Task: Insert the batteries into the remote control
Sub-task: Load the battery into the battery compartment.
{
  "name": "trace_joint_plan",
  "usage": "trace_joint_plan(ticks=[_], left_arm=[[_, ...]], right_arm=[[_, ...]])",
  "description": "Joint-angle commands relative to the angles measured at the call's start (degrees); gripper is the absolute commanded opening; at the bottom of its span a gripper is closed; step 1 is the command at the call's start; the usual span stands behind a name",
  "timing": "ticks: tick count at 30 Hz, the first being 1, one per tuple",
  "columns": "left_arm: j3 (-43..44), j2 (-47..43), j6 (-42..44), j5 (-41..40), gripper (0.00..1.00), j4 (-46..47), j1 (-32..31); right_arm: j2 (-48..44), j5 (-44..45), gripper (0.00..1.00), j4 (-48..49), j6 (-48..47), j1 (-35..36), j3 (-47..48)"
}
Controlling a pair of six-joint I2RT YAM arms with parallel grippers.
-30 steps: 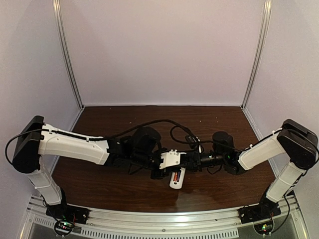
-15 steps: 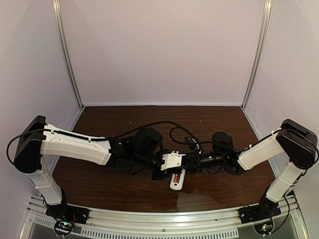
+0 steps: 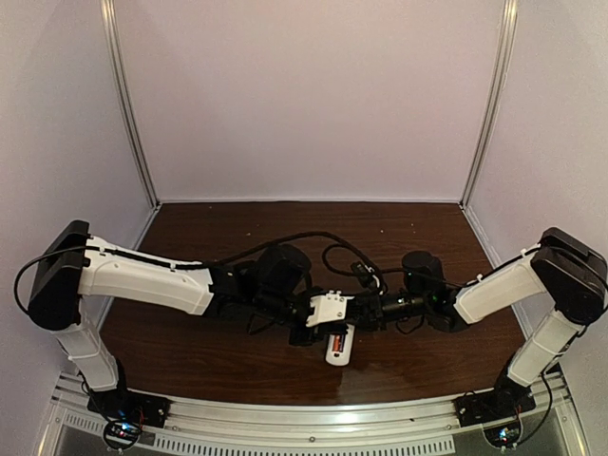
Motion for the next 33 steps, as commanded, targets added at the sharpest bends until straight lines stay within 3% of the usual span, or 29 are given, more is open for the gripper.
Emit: trace_joint_plan(ticks=[1, 13, 33], left_arm=[[-0.4, 3.2, -0.2, 3.1, 0.1, -5.3, -0.6], [-0.4, 4.6, -0.9, 4.4, 0.1, -6.0, -0.6], [-1.9, 6.5, 1.3, -4.1, 0.11, -8.5, -1.8]], right_arm=[[-3.5, -0.7, 0.0, 5.7, 0.4, -0.6, 3.3], [-5.2, -1.3, 0.0, 4.8, -0.5, -1.0, 4.3], [-7.0, -3.2, 0.0, 11.2, 5.2, -2.4, 4.1]])
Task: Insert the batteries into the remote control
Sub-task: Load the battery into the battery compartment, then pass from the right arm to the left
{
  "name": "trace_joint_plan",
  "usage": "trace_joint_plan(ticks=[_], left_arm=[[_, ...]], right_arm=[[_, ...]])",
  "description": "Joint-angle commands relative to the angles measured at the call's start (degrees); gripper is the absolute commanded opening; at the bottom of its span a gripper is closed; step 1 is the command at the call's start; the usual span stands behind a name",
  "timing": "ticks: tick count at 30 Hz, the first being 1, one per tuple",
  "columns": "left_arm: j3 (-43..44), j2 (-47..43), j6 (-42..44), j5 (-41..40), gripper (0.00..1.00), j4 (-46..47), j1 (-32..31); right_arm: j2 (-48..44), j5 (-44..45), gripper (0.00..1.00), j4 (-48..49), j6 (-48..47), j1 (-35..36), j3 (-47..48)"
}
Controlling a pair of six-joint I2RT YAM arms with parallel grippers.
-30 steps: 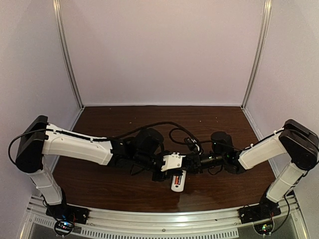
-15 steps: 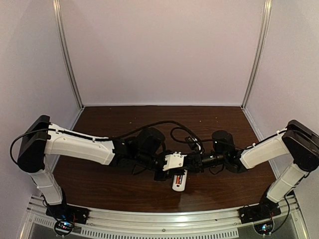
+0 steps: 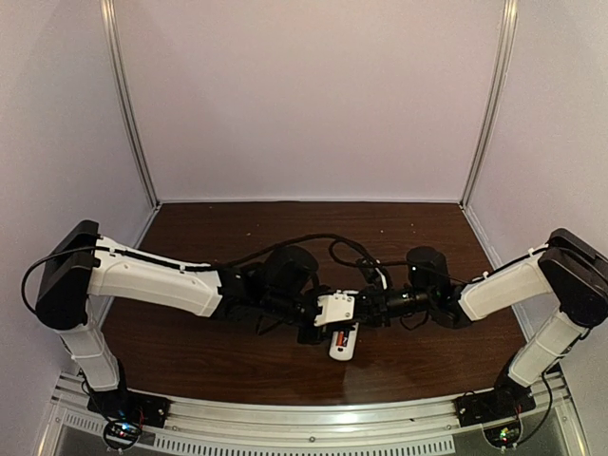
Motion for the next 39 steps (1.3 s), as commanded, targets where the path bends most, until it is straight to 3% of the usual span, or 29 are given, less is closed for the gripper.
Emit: trace_joint_plan(ticks=[1, 18, 26, 32, 36, 38, 39], left_arm=[[-3.8, 3.7, 0.4, -2.2, 0.11, -10.5, -1.2], [-6.7, -1.9, 1.1, -6.1, 0.25, -7.8, -2.0], [-8.5, -7.8, -1.9, -8.2, 0.31, -3.8, -2.1], [-9.5, -14.0, -11.3, -10.1, 0.48, 0.1, 0.7], [-10.5, -17.3, -21.6, -11.7, 0.71, 0.6, 5.2], [-10.4, -17.7, -25.4, -11.3, 0.96, -0.6, 7.7], [-10.2, -17.6, -28.4, -11.6, 0.97, -3.3, 8.8]], right_arm=[[-4.9, -2.7, 0.0, 14.3, 4.4, -0.6, 3.9], [-5.7, -1.5, 0.0, 14.6, 4.5, -1.6, 2.0], [-6.2, 1.2, 0.0, 5.8, -1.7, -2.2, 2.0], [-8.1, 3.4, 0.0, -1.4, -7.3, -4.3, 1.5], [-10.2, 4.8, 0.0, -7.0, -10.8, -7.0, 1.2], [-11.3, 5.3, 0.0, -8.8, -12.1, -8.7, 0.8], [-11.9, 5.5, 0.0, -9.0, -12.3, -9.6, 0.3]])
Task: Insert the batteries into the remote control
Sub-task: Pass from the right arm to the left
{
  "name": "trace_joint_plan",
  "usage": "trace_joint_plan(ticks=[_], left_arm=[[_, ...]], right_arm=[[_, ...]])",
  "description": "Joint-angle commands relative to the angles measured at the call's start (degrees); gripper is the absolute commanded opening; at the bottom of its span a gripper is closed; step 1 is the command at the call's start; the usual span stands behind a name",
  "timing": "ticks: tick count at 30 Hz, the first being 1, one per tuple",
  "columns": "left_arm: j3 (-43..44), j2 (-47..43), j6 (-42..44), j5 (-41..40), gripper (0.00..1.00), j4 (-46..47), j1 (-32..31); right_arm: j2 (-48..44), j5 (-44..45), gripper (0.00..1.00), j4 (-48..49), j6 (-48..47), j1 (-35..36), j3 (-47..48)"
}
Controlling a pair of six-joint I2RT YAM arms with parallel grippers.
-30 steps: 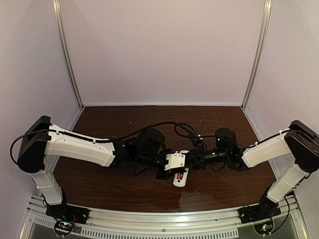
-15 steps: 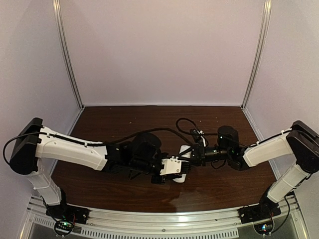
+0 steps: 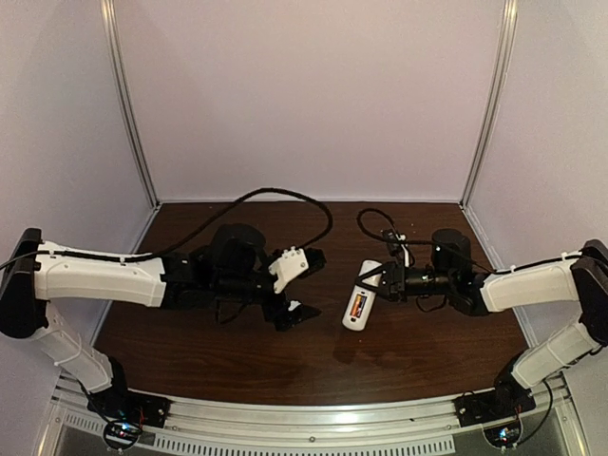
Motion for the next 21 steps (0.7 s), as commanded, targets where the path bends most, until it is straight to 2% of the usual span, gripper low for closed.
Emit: trace_joint_plan(ticks=[1, 6, 9, 13, 21], left_arm=[[-0.2, -1.0, -14.3, -1.7, 0.98, -3.9, 4.8], [0.3, 2.9, -20.7, -6.8, 0.97, -9.5, 6.3], [1.8, 6.0, -25.1, -8.4, 0.87, -12.5, 7.0], [2.9, 9.2, -29.2, -5.6, 0.71, -12.1, 8.6], [5.1, 14.4, -34.3, 0.6, 0.55, -11.0, 12.8]], right_arm=[[-3.1, 2.2, 0.0, -3.8, -4.0, -3.6, 0.0], [-4.8, 2.7, 0.0, -6.4, -5.8, -6.3, -0.9], [-5.1, 2.4, 0.0, -6.9, -6.4, -7.0, -1.2], [-4.6, 2.2, 0.0, -6.9, -6.6, -7.2, -1.6], [-3.1, 2.9, 0.0, -7.3, -7.5, -7.2, -2.4]])
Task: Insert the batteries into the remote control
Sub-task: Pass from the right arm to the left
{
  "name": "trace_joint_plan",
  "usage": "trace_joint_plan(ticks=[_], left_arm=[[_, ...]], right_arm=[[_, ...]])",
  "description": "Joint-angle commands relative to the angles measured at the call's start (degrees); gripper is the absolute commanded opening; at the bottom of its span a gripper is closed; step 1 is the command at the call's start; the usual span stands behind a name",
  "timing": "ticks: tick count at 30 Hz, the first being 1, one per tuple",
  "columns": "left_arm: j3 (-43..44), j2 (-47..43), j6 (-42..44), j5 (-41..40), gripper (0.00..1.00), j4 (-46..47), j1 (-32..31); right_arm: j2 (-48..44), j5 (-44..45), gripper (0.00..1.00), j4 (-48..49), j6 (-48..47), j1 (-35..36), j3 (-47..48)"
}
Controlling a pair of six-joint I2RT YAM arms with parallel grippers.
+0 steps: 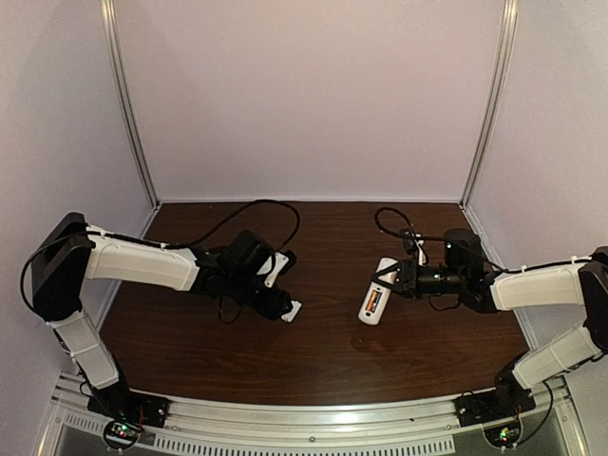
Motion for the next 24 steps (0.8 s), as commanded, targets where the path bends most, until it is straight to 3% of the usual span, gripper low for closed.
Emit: trace_joint_plan(ticks=[1, 5, 10, 14, 24], left_arm=[[2.8, 2.8, -3.9, 3.8, 0.54, 1.1, 1.9], [3.4, 2.8, -2.7, 8.5, 0.55, 4.8, 1.8], [0.7, -0.2, -1.9, 12.0, 0.66, 15.3, -1.0], [1.0, -0.1, -2.3, 10.9, 0.76, 19.5, -5.7], [8.7, 8.3, -7.3, 7.7, 0.87, 21.2, -11.7]], right_arm=[[0.8, 0.9, 0.0, -0.2, -1.4, -0.2, -0.7], [2.5, 1.5, 0.0, 0.8, -0.8, 0.2, -0.8], [6.5, 5.4, 0.03, 6.2, 3.2, 2.6, -0.9], [9.8, 8.4, 0.05, 11.8, 7.4, 5.2, -0.6], [10.9, 12.9, 0.06, 17.3, 12.3, 8.6, -1.7]])
